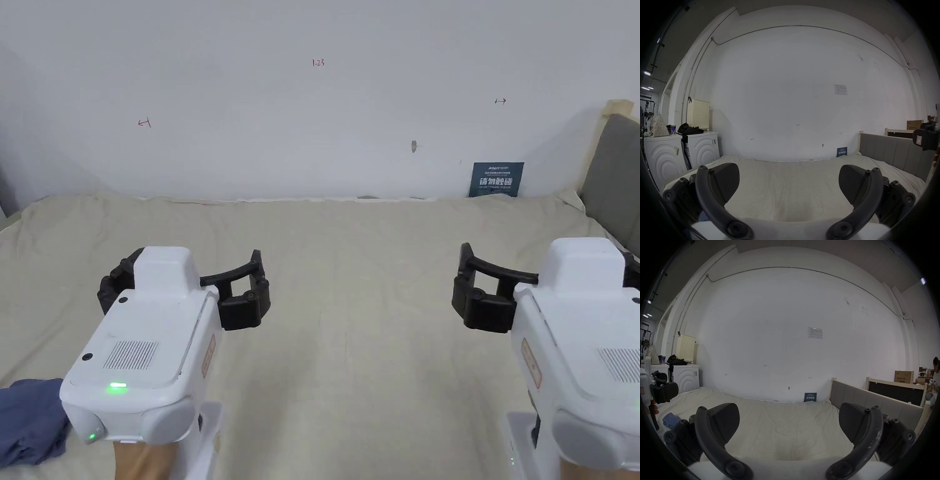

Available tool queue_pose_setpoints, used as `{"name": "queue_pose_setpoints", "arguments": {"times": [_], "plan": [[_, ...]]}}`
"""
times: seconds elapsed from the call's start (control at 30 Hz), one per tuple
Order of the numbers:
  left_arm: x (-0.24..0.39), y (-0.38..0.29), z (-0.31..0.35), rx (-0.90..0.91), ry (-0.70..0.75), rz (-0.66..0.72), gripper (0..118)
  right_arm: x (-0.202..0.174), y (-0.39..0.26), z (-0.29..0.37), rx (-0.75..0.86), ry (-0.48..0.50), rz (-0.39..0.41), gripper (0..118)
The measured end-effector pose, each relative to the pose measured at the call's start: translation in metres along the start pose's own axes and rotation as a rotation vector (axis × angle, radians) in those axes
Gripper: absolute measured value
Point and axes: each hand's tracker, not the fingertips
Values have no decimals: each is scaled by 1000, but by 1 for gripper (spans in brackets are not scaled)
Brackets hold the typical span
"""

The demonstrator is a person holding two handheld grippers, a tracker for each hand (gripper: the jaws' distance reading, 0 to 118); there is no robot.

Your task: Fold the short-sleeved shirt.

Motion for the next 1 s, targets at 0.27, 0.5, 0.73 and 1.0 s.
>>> {"name": "queue_pose_setpoints", "arguments": {"times": [0.27, 0.5, 0.73, 1.0], "plan": [[0, -1, -2, 3, 3, 2, 118, -3, 2, 0, -6, 9, -3, 118], [-1, -1, -2, 11, 4, -13, 118, -4, 2, -1, -2, 11, -11, 118], [-1, -1, -2, 10, -6, -13, 118, -4, 2, -1, -6, 6, -10, 118], [0, -1, 0, 19, -1, -29, 118, -3, 1, 0, -4, 6, -11, 118]]}}
